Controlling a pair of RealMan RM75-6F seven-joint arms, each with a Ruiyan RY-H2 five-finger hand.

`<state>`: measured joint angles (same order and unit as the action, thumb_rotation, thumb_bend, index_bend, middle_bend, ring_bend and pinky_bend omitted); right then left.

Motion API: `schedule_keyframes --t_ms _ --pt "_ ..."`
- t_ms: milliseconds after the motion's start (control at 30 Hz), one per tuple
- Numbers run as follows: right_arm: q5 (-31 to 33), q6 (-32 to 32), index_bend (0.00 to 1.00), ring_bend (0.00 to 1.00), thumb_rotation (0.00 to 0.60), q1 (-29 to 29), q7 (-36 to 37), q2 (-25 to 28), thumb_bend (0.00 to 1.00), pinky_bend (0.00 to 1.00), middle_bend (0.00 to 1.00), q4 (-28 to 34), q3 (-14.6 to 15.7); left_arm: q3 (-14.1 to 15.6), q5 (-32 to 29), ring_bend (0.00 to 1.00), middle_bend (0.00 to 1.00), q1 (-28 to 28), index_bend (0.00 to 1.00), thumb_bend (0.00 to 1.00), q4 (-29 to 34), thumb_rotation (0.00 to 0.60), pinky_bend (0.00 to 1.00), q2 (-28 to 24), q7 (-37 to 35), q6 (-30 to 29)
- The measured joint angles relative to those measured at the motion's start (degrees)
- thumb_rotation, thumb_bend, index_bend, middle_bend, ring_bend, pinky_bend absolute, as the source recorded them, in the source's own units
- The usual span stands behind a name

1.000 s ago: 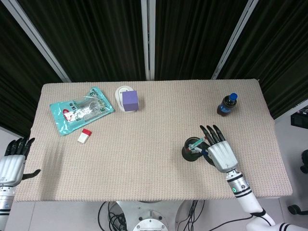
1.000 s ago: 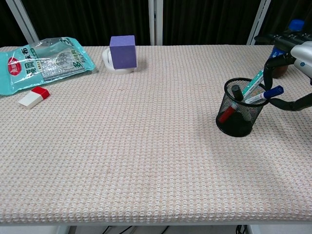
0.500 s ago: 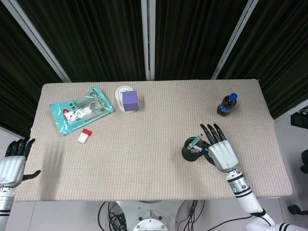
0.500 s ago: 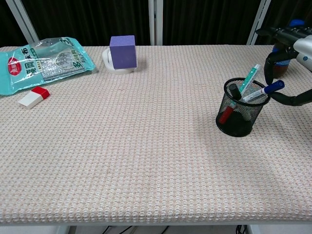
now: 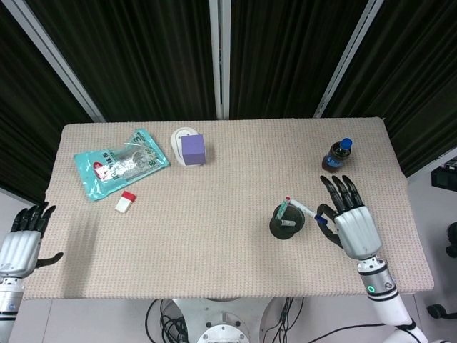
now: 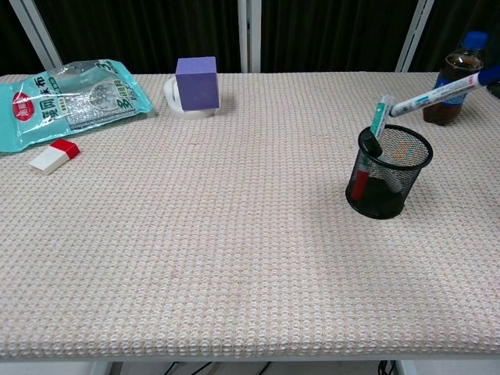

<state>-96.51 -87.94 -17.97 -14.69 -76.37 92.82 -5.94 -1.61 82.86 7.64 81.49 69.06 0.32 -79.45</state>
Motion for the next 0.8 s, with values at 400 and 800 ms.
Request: schedule_keyframes --t_ms 400,800 --pt "6.6 2.6 0.74 0.00 0.600 1.0 4.6 1.0 0.33 0.00 0.08 -9.7 -1.9 -0.1 -0.4 0.00 0.00 0.3 0.06 0.09 -0.4 0.600 0.00 0.3 0.8 0.9" --pt "6.3 8.3 0.59 0.00 0.600 -1.1 10.5 -7.0 0.32 0.00 0.06 -24.7 1.3 -0.5 -1.7 0.00 0.00 0.7 0.06 0.09 -1.3 0.600 0.00 0.7 1.5 2.1"
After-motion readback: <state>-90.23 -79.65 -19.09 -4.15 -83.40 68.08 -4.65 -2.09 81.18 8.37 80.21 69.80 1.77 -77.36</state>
